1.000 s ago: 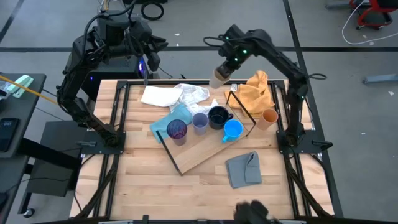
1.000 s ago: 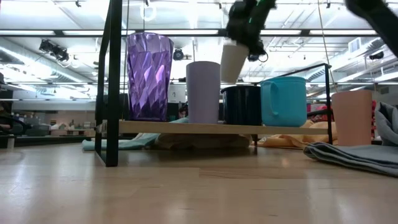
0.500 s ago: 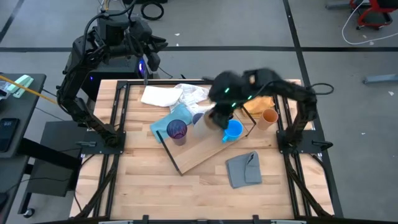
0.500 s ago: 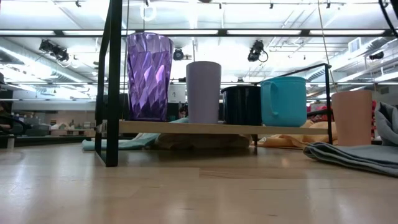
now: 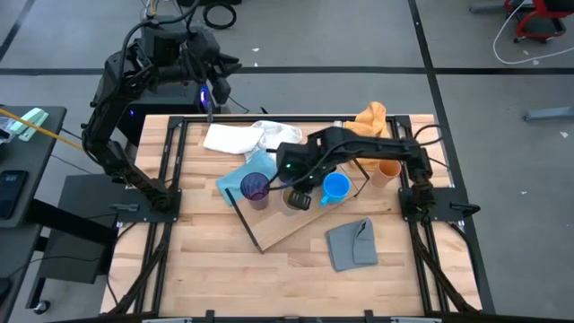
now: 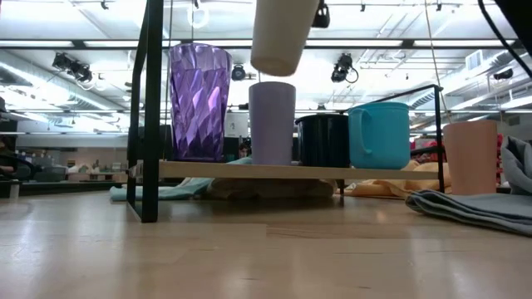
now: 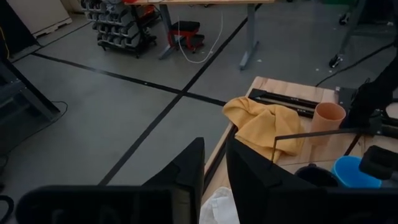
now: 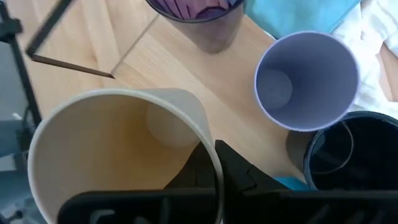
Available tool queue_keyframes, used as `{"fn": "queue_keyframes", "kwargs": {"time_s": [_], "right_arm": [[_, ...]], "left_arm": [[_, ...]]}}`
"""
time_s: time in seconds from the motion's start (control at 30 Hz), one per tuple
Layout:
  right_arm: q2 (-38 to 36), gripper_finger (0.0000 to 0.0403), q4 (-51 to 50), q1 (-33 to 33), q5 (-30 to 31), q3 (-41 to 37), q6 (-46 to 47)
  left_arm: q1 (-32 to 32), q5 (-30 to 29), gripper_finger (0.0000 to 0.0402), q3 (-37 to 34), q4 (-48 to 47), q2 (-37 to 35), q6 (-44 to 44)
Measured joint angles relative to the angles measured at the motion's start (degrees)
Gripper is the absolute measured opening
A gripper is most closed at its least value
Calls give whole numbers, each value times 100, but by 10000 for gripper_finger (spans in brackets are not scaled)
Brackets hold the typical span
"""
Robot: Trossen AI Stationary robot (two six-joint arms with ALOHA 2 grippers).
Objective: Stack small to large cups/mugs on shelf
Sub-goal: Put the light brown cup on the shelf
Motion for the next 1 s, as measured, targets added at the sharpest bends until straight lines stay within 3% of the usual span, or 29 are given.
{"fn": "queue_keyframes", "kwargs": {"time_s": [0.27,0.43,0.7,1.0], "right_arm": [[391,0,-157,-2,342,-179,-139],[291,0,-245,-32,645,-398,408],[1,0,-41,80,643,-894,1280],[-53,0,264,181,512,-1349,1419]], "left_arm": [[0,0,81,0,-33,0,32],[0,-1,81,1,-35,0,35],[0,0,74,0,-41,0,41],[0,0,81,1,-43,0,40]]}}
